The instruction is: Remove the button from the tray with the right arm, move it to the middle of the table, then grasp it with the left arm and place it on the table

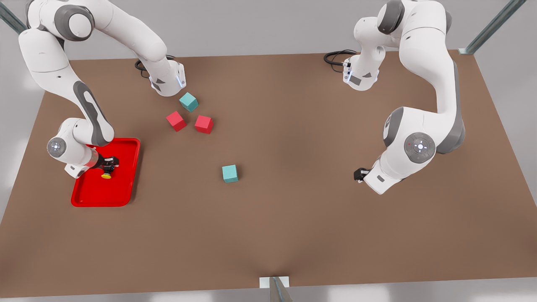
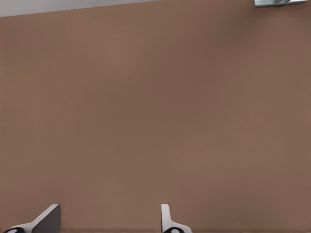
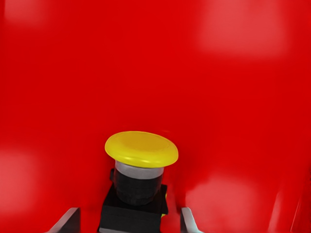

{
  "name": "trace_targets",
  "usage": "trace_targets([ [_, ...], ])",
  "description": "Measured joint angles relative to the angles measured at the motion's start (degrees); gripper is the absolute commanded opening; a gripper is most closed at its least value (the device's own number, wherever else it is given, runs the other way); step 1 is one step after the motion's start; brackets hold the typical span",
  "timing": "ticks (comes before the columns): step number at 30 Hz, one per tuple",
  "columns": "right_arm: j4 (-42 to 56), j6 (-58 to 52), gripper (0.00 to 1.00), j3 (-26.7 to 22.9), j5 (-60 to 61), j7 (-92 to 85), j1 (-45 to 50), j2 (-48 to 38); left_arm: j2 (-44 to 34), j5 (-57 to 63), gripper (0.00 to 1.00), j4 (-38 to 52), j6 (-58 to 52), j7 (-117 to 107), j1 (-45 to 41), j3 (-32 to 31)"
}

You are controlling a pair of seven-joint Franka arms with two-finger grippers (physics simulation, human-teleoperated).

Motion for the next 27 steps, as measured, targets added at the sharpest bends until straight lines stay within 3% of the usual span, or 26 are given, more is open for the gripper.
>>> trace_targets([
  [3,-0.2,0.2,0.79,0.0,-0.1,0.0,-0.1,-0.3,0.0,0.0,1.0,0.0,0.0,-0.1,0.0,0.0],
  [5,-0.2,0.2,0.62,0.0,0.0,0.0,0.0,-0.4,0.0,0.0,1.0,0.0,0.1,-0.2,0.0,0.0],
  [10,-0.2,0.4,0.62,-0.1,-0.1,0.0,0.1,-0.1,0.2,0.0,1.0,-0.1,0.2,-0.4,0.0,0.0],
  [11,-0.2,0.5,0.54,-0.1,0.0,0.0,0.2,-0.1,0.2,0.0,1.0,-0.1,0.3,-0.4,0.0,0.0],
  [21,-0.2,-1.4,0.5,0.8,0.3,-0.4,-0.1,-3.6,0.3,0.0,1.0,-0.1,0.4,-0.6,0.1,0.1],
  [24,0.1,-4.6,0.5,3.3,0.8,-0.3,-0.2,-6.5,0.2,0.3,1.0,-0.1,0.3,-0.6,0.3,0.1],
  [27,4.9,-9.9,0.5,9.3,5.5,0.7,4.2,-8.0,0.1,0.5,1.0,-0.1,0.1,-0.6,0.9,0.4],
])
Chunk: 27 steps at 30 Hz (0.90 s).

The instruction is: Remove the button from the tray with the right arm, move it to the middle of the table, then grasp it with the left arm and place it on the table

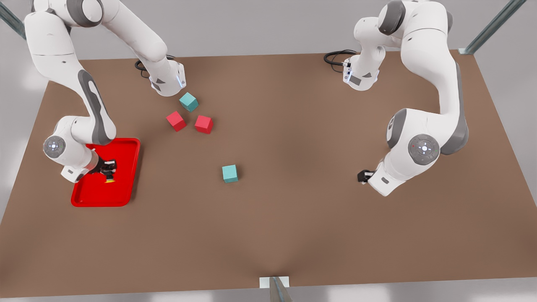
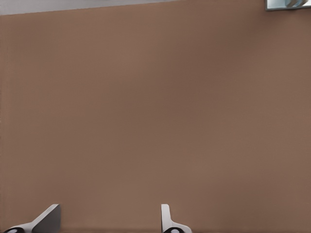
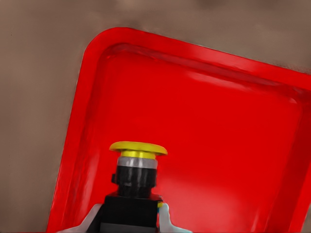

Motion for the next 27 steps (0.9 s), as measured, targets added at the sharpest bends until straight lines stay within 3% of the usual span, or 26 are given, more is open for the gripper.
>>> trace_targets([
  [5,9.9,-7.8,0.5,0.2,10.9,4.5,18.0,1.6,-0.2,0.2,1.0,-0.3,-0.2,0.0,0.3,0.4],
  [7,15.1,-10.3,0.5,-7.2,16.3,7.2,32.1,3.9,-0.3,0.2,1.0,-0.4,-0.3,0.0,0.9,0.4],
  [11,30.4,-14.3,0.5,-32.5,31.5,13.2,68.7,12.9,-0.3,0.3,1.0,-0.4,-0.6,0.1,1.6,0.5],
  [15,45.3,-17.1,0.5,-50.7,50.2,20.1,92.8,24.7,-0.4,0.4,1.0,-0.4,-0.8,0.1,1.9,0.5],
  [20,59.4,-18.0,0.5,-58.3,70.0,28.6,103.9,38.6,-0.2,0.5,1.0,-0.4,-1.0,0.1,1.9,0.5],
  [23,67.4,-14.6,0.52,-59.8,79.5,33.0,106.2,46.1,0.0,0.5,1.0,-0.4,-1.0,0.2,2.0,0.5],
  [25,71.9,-11.8,1.0,-58.7,83.3,35.7,106.2,50.6,0.1,0.5,1.0,-0.4,-1.0,0.2,2.0,0.5],
  [27,73.8,-9.3,1.0,-57.4,85.3,38.2,105.7,52.4,0.1,0.5,1.0,-0.4,-1.0,0.2,2.0,0.5],
])
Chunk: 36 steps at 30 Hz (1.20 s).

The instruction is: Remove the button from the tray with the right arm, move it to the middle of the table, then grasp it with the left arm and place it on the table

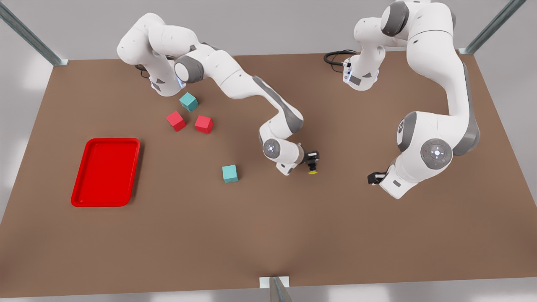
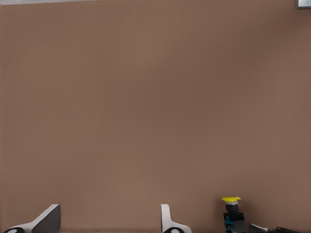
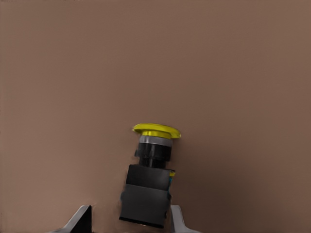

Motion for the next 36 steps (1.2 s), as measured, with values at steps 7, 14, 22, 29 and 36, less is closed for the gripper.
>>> trace_targets([
  [7,-39.8,-5.0,1.0,18.8,-29.3,5.6,-27.1,-44.7,-0.6,-0.3,1.0,0.6,-0.7,-3.1,-2.7,-4.6],
  [14,-48.8,-20.9,1.0,20.6,-64.5,-4.5,-66.1,-66.8,10.8,2.8,1.0,0.5,4.1,-15.8,-6.9,-6.9],
  [22,-38.7,-34.4,1.0,29.7,-69.5,-14.2,-80.8,-67.1,0.1,2.8,1.0,-18.4,11.5,-22.9,-5.3,-12.3],
  [29,-38.3,-38.1,1.0,30.2,-70.2,-19.8,-63.6,-66.8,-0.8,3.2,1.0,-28.5,22.2,-29.5,-8.9,-12.7],
  [36,-39.2,-38.2,1.0,30.3,-70.0,-23.8,-67.0,-64.5,4.1,7.6,1.0,-32.1,31.6,-34.4,-7.5,-13.0],
])
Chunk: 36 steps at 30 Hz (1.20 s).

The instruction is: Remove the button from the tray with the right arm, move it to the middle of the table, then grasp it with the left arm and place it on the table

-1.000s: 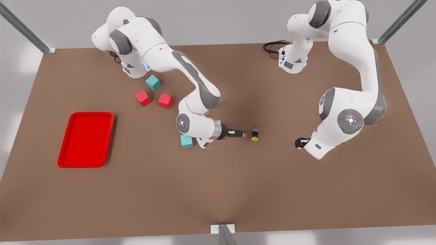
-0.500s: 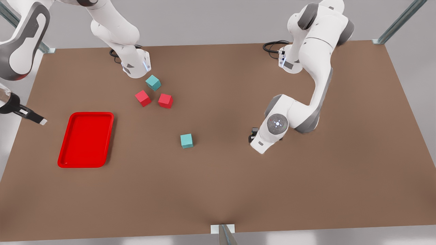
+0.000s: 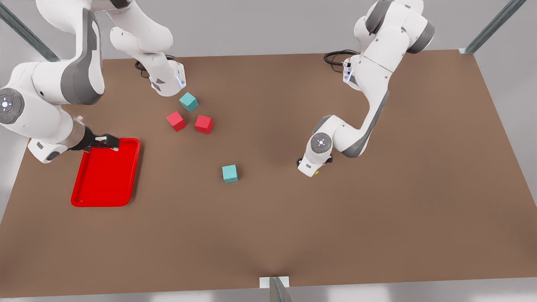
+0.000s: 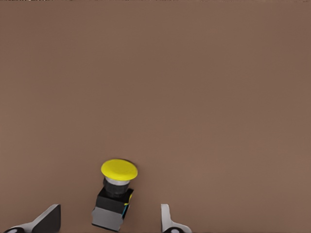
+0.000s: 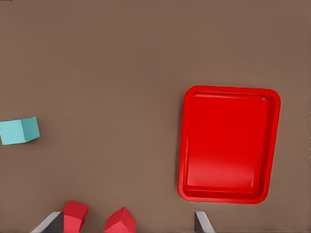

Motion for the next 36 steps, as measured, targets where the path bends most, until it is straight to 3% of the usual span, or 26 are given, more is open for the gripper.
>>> trace_targets([
  [10,2.8,-0.5,1.0,0.4,0.3,-3.6,-0.2,0.8,-0.4,3.1,1.0,-6.9,9.6,-1.5,4.1,-3.0],
  [29,8.1,-3.2,1.0,0.6,0.3,-6.9,-1.1,2.5,1.7,6.8,0.99,-9.1,13.0,-0.6,5.2,-3.0],
  [30,8.1,-3.2,1.0,0.6,0.3,-7.0,-1.2,2.6,1.7,6.9,0.9,-9.1,13.1,-0.6,5.2,-3.0],
  [31,8.1,-3.2,1.0,0.6,0.3,-7.1,-1.3,2.6,1.7,6.9,0.64,-9.1,13.2,-0.6,5.3,-3.0],
  [32,8.1,-3.2,1.0,0.6,0.3,-7.2,-1.4,2.7,1.7,6.9,0.53,-9.1,13.3,-0.6,5.5,-3.0],
  [34,8.1,-3.1,1.0,0.6,0.3,-7.3,-1.5,3.3,1.5,6.9,0.49,-9.1,13.4,-0.6,5.6,-3.0],
  [36,8.1,-3.0,1.0,0.6,0.3,-7.5,-1.4,3.6,1.4,7.1,0.38,-9.1,13.4,-0.7,5.6,-3.0],
])
